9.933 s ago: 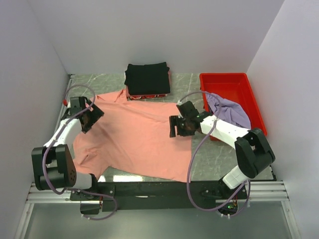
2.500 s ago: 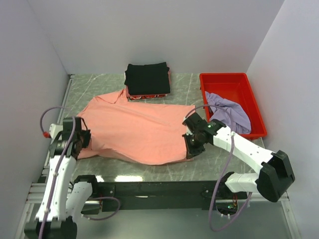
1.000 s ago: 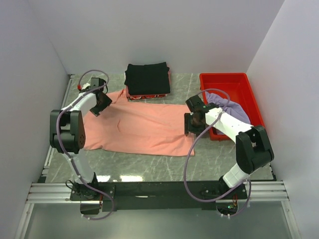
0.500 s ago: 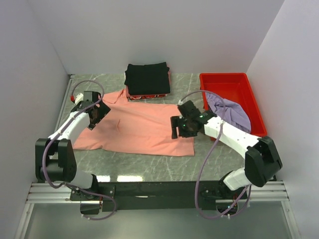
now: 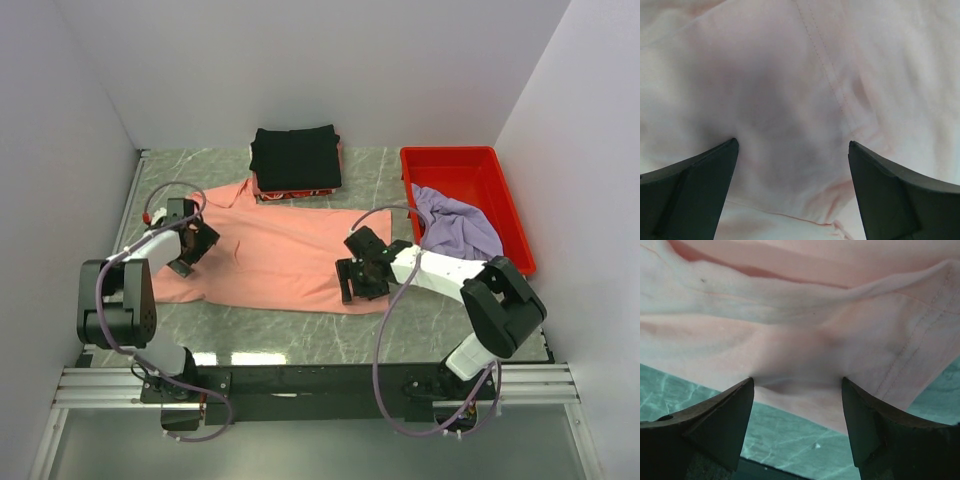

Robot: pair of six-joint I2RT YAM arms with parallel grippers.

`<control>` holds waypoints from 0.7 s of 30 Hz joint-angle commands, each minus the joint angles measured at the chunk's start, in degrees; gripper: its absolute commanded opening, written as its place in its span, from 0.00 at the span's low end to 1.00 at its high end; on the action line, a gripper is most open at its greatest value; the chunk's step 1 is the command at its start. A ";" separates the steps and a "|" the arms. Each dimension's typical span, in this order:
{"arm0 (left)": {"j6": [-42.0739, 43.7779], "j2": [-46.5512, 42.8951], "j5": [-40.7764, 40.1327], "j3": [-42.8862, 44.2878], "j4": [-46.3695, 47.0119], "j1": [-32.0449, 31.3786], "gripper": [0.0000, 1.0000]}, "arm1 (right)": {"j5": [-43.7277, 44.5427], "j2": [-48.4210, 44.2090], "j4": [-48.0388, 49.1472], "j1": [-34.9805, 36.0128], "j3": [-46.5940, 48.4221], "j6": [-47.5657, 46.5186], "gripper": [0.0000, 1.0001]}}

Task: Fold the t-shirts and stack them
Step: Fold the tshirt

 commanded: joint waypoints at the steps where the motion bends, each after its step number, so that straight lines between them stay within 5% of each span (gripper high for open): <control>1: -2.15 -2.88 -0.38 -5.36 -1.90 1.53 0.99 | -0.79 0.05 2.43 0.42 -3.83 0.19 0.77; 7: -5.84 -10.69 0.85 -14.58 -4.79 1.80 0.99 | -3.25 -5.47 1.64 1.73 -10.35 1.51 0.77; 21: -20.17 -38.83 -9.25 -21.20 -22.29 1.01 0.99 | -9.24 -16.12 -2.40 7.18 -15.55 4.33 0.77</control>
